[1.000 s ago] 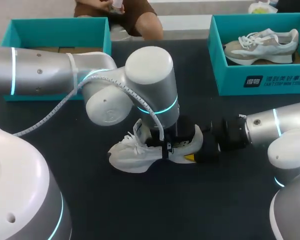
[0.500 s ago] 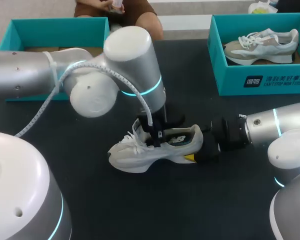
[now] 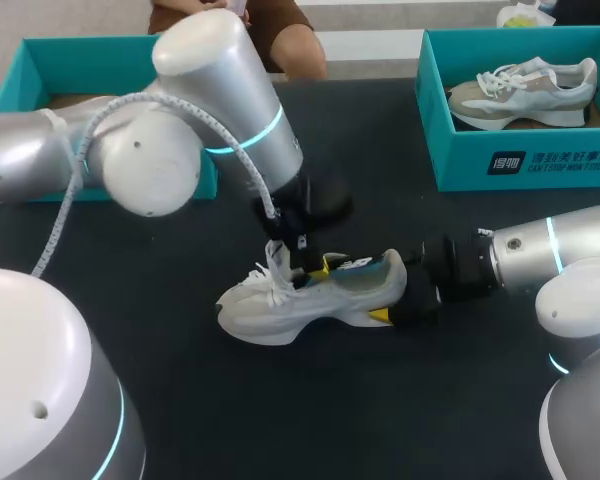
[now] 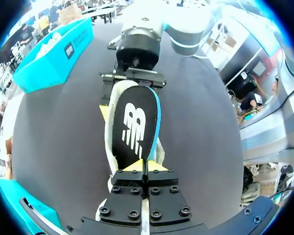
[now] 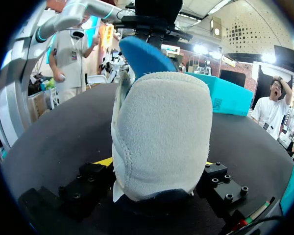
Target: Take the shoe out of the shoebox, open the shoe tongue, remove and reinsert the insole, then place the shoe into the shoebox
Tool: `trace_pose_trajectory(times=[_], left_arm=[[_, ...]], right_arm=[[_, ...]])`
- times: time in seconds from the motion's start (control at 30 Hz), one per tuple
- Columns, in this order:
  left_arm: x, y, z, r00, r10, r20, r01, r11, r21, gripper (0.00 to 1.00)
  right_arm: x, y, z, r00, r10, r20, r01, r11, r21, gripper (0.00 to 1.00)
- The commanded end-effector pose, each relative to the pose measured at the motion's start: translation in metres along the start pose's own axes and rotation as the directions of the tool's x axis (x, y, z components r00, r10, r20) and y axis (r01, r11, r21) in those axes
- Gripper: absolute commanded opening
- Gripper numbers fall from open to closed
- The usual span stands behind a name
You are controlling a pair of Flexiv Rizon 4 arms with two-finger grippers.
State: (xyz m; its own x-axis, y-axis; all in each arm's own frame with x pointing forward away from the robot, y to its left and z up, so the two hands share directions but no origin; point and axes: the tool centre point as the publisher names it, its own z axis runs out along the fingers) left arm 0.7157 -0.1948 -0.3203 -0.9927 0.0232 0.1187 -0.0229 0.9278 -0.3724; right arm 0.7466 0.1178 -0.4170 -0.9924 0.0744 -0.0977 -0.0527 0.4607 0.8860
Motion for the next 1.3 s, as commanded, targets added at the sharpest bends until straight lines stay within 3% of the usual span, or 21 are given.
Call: trace_pose_trajectory(times=[0.03, 0.43, 0.67, 0.73, 0.77, 0.8, 0.83, 0.93, 1.07, 1.3], left_arm=[[0.004, -0.004, -0.015, 1.0, 0.013, 0.015, -0.014, 0.999, 0.05, 0.0], [-0.008, -0.047, -0.002, 0.997, 0.061, -0.052, -0.054, 0.991, 0.121, 0.0], [-0.005, -0.056, 0.015, 0.998, 0.059, -0.035, -0.054, 0.99, 0.133, 0.0], [-0.001, -0.056, 0.014, 0.998, 0.057, -0.015, -0.054, 0.988, 0.146, 0.29], [0.003, -0.056, 0.013, 0.998, 0.069, 0.005, -0.069, 0.986, 0.151, 0.41], [0.004, -0.055, 0.012, 0.997, 0.071, 0.015, -0.073, 0.987, 0.143, 0.45], [0.008, -0.055, 0.011, 0.995, 0.087, 0.041, -0.092, 0.987, 0.135, 0.62], [0.014, -0.053, 0.009, 0.992, 0.109, 0.068, -0.117, 0.986, 0.122, 0.81], [0.015, -0.052, 0.008, 0.985, 0.116, 0.128, -0.132, 0.983, 0.124, 0.86], [0.014, -0.053, 0.005, 0.961, 0.131, 0.245, -0.176, 0.97, 0.17, 0.81]], right_arm=[[-0.003, -0.003, 0.002, 1.0, 0.0, 0.002, 0.0, 1.0, 0.004, 0.0], [-0.003, -0.003, 0.002, 1.0, 0.0, 0.002, 0.0, 1.0, 0.004, 0.0], [-0.003, -0.003, 0.002, 1.0, 0.0, 0.002, 0.0, 1.0, 0.004, 0.0], [-0.003, -0.003, 0.002, 1.0, 0.0, 0.002, 0.0, 1.0, 0.004, 0.0], [-0.003, -0.003, 0.002, 1.0, 0.0, 0.002, 0.0, 1.0, 0.004, 0.0], [-0.003, -0.003, 0.002, 1.0, 0.0, 0.002, 0.0, 1.0, 0.004, 0.0], [-0.003, -0.003, 0.002, 1.0, 0.0, 0.002, 0.0, 1.0, 0.004, 0.0], [-0.003, -0.003, 0.002, 1.0, 0.0, 0.002, 0.0, 1.0, 0.004, 0.0], [-0.003, -0.003, 0.002, 1.0, 0.0, 0.002, 0.0, 1.0, 0.004, 0.0], [-0.003, -0.003, 0.002, 1.0, 0.0, 0.002, 0.0, 1.0, 0.004, 0.0]])
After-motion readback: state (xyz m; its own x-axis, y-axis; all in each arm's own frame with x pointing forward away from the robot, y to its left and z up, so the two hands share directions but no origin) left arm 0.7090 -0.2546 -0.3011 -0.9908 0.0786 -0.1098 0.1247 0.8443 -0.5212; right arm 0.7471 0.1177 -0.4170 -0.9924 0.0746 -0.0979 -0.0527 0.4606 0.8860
